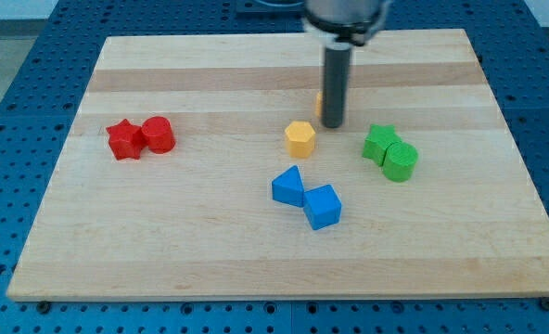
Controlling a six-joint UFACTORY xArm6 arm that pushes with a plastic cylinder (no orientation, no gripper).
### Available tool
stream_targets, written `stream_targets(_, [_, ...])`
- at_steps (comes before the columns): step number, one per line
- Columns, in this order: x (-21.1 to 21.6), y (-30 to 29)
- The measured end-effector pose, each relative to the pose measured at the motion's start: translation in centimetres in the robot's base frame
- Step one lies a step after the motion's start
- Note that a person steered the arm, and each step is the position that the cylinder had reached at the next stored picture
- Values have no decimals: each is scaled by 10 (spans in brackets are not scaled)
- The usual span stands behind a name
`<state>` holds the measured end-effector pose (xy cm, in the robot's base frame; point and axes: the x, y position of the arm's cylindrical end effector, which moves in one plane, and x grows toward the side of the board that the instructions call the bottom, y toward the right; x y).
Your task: Push the hexagon into the green star
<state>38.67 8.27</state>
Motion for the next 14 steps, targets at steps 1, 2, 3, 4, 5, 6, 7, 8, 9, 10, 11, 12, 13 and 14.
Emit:
stream_targets(1, [2,7])
stream_targets(2, [3,-16])
stream_targets(3, [3,-49])
stream_targets(4, [3,-81])
stream_targets(5, [9,-113])
stream_targets(6, [31,-120])
stream_targets(7, [39,-96])
stream_targets(8, [14,-93])
stream_targets(9, [4,-58])
stream_targets(10, [4,-18])
stream_targets(11, [4,-26])
stream_targets(12, [4,-60])
stream_targets(13, [3,-93])
stream_targets(14, [27,-94])
